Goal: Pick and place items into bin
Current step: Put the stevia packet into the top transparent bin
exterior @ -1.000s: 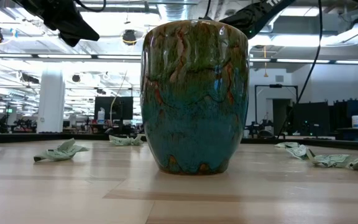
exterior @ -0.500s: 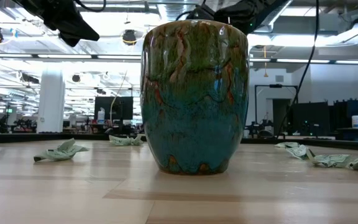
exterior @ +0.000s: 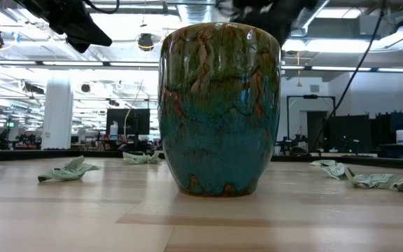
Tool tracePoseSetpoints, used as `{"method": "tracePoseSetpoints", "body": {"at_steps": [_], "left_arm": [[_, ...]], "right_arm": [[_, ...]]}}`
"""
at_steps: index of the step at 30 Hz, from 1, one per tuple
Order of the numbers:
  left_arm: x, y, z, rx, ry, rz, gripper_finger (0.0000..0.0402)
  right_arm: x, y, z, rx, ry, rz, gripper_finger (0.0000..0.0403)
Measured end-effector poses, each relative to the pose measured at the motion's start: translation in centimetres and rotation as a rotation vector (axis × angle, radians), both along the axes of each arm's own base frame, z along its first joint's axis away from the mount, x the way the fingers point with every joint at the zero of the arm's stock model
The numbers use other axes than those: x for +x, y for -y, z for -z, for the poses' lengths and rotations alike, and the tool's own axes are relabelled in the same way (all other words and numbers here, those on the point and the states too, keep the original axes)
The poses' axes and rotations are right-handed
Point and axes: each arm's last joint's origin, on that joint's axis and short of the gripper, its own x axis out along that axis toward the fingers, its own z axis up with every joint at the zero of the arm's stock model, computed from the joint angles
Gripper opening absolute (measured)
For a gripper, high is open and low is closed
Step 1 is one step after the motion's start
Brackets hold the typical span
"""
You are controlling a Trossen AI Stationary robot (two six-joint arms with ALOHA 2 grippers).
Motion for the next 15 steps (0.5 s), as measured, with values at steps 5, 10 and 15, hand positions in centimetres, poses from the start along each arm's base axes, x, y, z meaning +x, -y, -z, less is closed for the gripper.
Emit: {"method": "tracePoseSetpoints", "body": {"at_steps": [5, 10, 15], "left_arm": [[0.0, 0.0, 0.1, 0.0, -0.007, 0.0, 0.0], [-0.1, 0.0, 0.2, 0.0, -0.026, 0.0, 0.0], [-0.1, 0.0, 0.2, 0.0, -0.026, 0.0, 0.0]], "right_arm": [[-3.3, -4.1, -1.7, 0.055, -0.12, 0.116, 0.0166], [-6.0, -7.9, -2.0, 0.102, -0.265, 0.324, 0.0164], [-7.6, -13.0, -1.5, 0.136, -0.322, 0.399, 0.0166]]}}
